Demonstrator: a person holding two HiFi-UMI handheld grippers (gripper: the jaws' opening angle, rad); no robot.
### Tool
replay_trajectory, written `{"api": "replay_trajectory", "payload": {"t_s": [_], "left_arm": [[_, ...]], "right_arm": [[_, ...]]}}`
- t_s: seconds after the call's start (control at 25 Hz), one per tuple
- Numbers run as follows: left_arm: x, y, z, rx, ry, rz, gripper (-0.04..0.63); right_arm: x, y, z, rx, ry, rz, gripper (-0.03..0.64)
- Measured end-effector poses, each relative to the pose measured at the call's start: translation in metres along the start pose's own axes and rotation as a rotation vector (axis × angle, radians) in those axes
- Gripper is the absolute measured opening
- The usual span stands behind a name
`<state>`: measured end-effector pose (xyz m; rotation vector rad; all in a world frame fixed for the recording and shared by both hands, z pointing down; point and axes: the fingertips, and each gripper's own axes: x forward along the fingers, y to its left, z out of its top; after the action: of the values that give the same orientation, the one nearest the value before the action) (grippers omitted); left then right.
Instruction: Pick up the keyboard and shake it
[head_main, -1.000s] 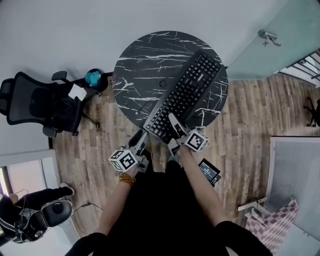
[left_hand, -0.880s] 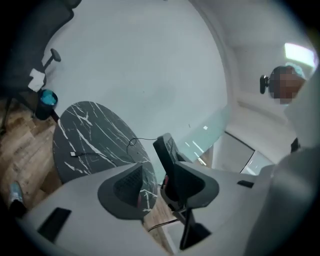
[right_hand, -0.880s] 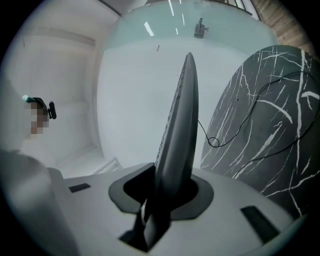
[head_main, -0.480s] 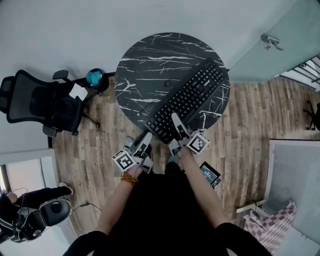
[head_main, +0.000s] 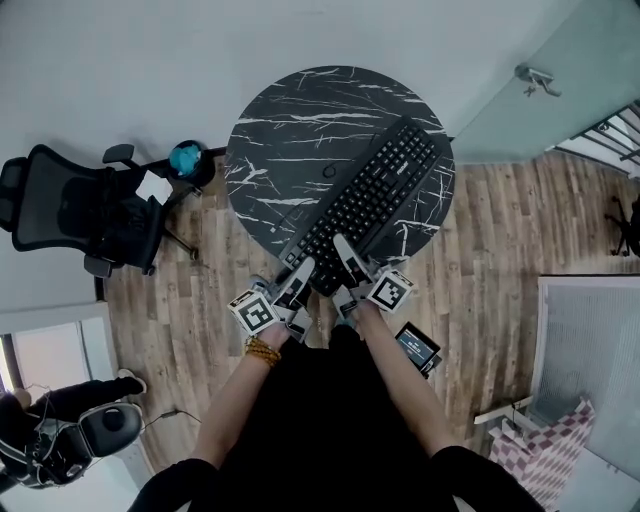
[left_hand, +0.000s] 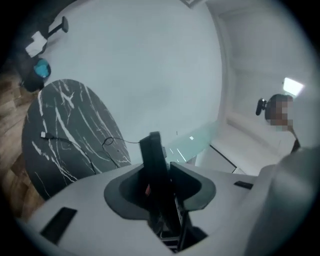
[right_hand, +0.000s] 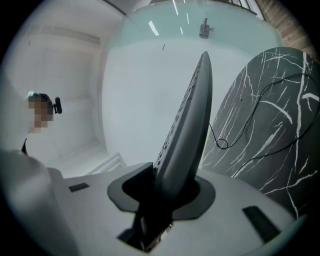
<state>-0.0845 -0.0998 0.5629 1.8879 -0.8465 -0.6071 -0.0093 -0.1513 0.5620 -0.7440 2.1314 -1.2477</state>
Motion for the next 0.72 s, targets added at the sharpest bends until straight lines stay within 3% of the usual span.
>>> {"api": "replay_trajectory", "payload": {"t_s": [0.12, 0.28, 0.36, 0.56, 0.72], "left_arm": [[0.000, -0.023, 0.008, 0.038, -0.022, -0.056, 0.109], [-0.007, -0.041, 0.014, 0.069, -0.043, -0.103, 0.101], [-0.017, -0.043, 0.020, 0.085, -0.042, -0.149, 0.101], [-0.043, -0.047, 0.033, 0.167, 0.094, -0.219, 0.103], [-0.054, -0.035, 0.038, 0.238, 0.191, -0.148, 0.107]], "right_arm": [[0.001, 0.009, -0.002, 0.002, 0.029, 0.068, 0.140], [0.000, 0.022, -0.003, 0.044, 0.024, 0.152, 0.153], [0.003, 0.027, -0.001, 0.028, 0.030, 0.178, 0.195], [-0.004, 0.012, 0.032, 0.124, -0.080, 0.194, 0.194], [-0.006, 0.015, 0.020, 0.142, -0.045, 0.184, 0.117]]}}
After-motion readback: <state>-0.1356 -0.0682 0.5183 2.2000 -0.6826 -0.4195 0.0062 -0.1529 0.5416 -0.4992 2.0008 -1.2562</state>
